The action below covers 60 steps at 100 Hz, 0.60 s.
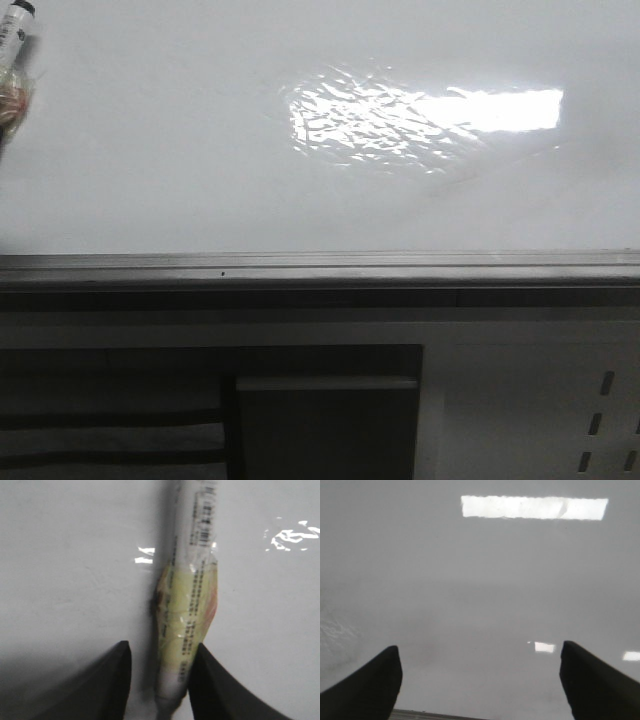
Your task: Write number 4 on whiteboard
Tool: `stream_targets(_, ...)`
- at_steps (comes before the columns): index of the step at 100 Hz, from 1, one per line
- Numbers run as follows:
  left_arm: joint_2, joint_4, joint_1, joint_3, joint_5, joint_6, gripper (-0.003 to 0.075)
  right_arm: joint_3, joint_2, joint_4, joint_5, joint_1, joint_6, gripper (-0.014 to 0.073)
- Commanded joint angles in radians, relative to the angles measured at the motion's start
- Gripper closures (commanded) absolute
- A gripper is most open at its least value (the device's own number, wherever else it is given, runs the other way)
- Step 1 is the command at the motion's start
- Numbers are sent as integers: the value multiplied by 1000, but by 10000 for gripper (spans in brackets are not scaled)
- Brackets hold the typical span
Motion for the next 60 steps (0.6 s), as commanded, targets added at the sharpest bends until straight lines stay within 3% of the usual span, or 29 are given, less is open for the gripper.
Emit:
stream_targets(1, 3, -9, -5, -27, -66, -1, 580, -33, 15, -6, -77, -5, -6, 15)
stream_targets(30, 1, -9, -5, -48, -23, -1, 718, -57, 16, 4, -58, -5, -6, 16)
stream_targets(45, 1, 0, -14, -159, 224, 4, 741, -173, 49, 36, 124, -5, -6, 18)
stream_targets(60, 1, -5, -76, -327, 556, 199, 741, -322, 142, 63, 340, -5, -29, 18)
